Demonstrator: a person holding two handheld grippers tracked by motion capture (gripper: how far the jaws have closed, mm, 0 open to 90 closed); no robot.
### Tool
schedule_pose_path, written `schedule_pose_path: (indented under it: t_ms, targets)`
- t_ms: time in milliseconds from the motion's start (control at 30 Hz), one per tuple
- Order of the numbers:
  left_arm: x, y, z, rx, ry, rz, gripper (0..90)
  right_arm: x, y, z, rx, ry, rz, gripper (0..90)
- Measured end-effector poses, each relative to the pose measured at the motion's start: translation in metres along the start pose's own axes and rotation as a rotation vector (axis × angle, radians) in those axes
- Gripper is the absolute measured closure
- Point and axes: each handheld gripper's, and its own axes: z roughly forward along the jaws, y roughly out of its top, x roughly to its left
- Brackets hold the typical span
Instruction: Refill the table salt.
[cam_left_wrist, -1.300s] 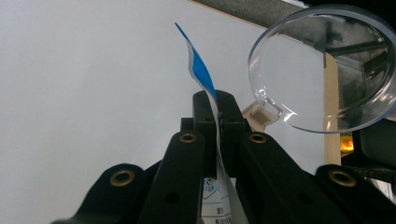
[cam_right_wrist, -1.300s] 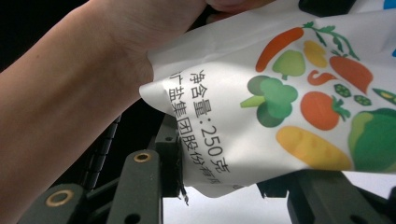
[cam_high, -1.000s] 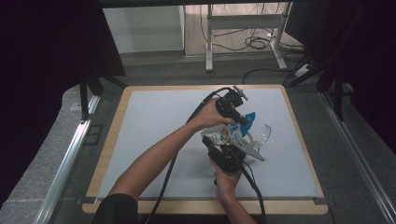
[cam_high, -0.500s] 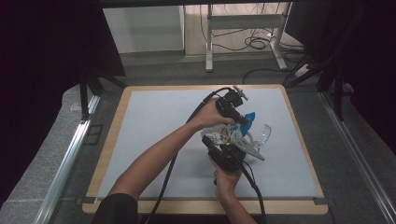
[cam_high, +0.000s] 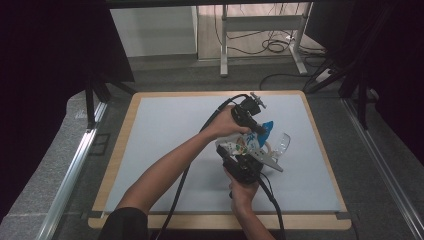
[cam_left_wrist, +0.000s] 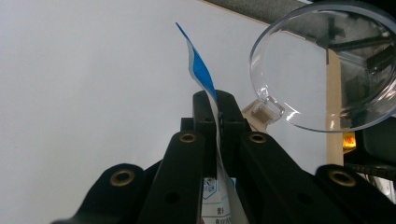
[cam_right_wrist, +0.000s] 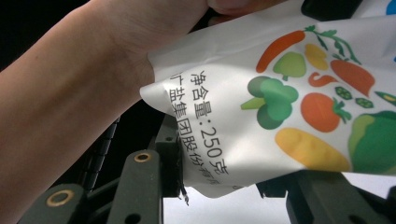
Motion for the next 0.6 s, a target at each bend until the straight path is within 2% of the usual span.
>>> schedule_pose_path:
  t_ms: [600]
  targets:
    - [0.0017, -0.0015, 0.0019, 0.000, 0.000, -0.002, 89.5, -0.0022, 0.0014, 0.0010, 0.018, 0.004, -0.026, 60.9]
